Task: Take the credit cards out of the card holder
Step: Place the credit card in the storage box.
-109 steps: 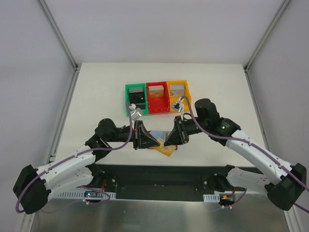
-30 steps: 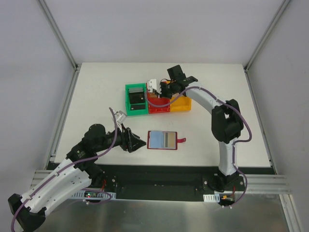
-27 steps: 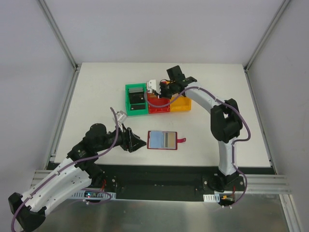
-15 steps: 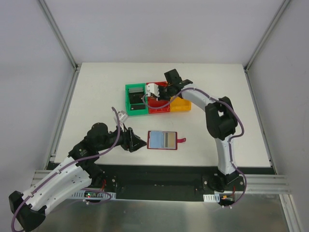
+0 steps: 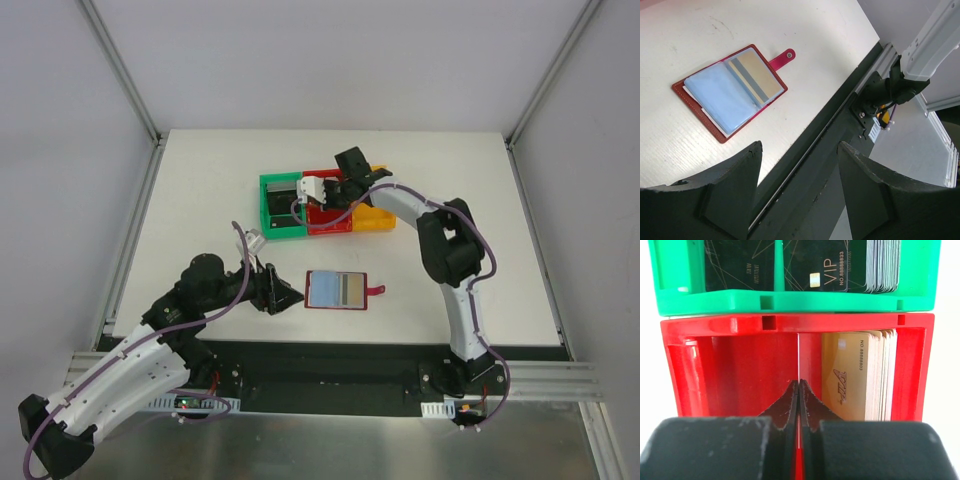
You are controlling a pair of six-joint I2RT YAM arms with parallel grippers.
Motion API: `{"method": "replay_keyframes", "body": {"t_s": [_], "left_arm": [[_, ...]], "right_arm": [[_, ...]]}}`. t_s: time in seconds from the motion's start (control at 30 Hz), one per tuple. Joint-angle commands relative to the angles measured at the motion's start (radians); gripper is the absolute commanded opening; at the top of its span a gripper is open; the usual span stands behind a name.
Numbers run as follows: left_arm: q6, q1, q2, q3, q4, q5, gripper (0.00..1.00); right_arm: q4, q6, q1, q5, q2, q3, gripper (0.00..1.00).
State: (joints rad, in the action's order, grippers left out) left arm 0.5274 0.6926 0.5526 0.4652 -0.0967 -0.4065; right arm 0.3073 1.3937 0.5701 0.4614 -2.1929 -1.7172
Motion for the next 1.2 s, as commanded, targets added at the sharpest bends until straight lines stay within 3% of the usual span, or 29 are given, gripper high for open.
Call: {"method": "replay_keyframes", "body": {"t_s": [0.0, 0.63, 0.73, 0.9, 1.17], "left_arm": [[-0.015, -0.004, 0.003, 0.018, 0.006, 0.015, 0.61], [-0.014, -0.004, 0.007, 0.018, 0.008, 0.018, 0.60], [-0.012, -0.005, 0.007, 0.018, 0.008, 0.017, 0.61], [-0.014, -0.004, 0.013, 0.021, 0.006, 0.012, 0.60], [-0.009, -0.004, 0.013, 0.020, 0.008, 0.012, 0.61]], "right_arm": [[-0.046, 0.019, 0.011, -0.018, -0.021, -0.039, 0.00], [-0.063, 0.005, 0.010, -0.059, -0.064, -0.088, 0.02], [-0.063, -0.004, 0.010, -0.067, -0.064, -0.093, 0.06], [-0.074, -0.015, 0.011, -0.084, -0.053, -0.091, 0.22], [-0.100, -0.027, 0.011, -0.109, -0.039, -0.093, 0.24]]}}
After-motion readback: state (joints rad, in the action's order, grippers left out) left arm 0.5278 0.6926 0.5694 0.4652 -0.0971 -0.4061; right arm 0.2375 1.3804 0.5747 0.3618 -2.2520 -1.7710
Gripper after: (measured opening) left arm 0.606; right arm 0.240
